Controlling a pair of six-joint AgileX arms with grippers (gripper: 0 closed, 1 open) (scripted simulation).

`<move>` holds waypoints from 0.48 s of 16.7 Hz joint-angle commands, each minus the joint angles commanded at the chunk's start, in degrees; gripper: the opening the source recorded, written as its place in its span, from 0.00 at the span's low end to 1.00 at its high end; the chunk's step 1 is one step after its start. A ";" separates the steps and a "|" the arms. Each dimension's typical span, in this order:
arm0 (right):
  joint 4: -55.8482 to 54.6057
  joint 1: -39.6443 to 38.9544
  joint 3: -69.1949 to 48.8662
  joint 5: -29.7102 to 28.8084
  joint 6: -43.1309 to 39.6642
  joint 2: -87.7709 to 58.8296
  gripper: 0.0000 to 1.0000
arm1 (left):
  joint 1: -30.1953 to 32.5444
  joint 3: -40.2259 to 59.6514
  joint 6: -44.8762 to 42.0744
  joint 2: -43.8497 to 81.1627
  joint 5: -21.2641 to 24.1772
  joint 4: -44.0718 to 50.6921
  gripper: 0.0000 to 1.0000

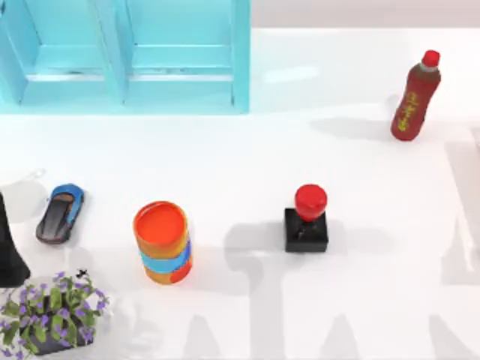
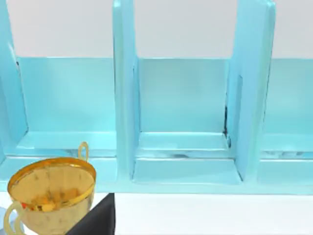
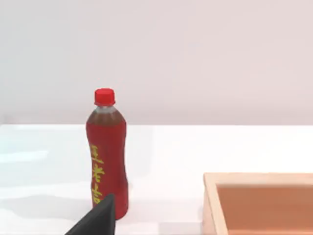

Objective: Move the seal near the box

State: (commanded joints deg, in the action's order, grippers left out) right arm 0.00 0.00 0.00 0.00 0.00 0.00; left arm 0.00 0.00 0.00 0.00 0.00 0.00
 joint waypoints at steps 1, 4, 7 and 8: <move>0.00 0.00 0.00 0.00 0.00 0.00 1.00 | 0.00 0.00 0.00 0.00 0.00 0.00 1.00; 1.07 -0.59 -1.71 0.12 0.60 -1.64 1.00 | 0.00 0.00 0.00 0.00 0.00 0.00 1.00; 5.39 -2.72 -8.35 0.34 2.95 -8.18 1.00 | 0.00 0.00 0.00 0.00 0.00 0.00 1.00; 7.49 -3.68 -11.48 0.39 4.06 -11.34 1.00 | 0.00 0.00 0.00 0.00 0.00 0.00 1.00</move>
State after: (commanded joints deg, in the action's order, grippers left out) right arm 7.49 -3.68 -11.48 0.39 4.06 -11.34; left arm 0.00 0.00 0.00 0.00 0.00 0.00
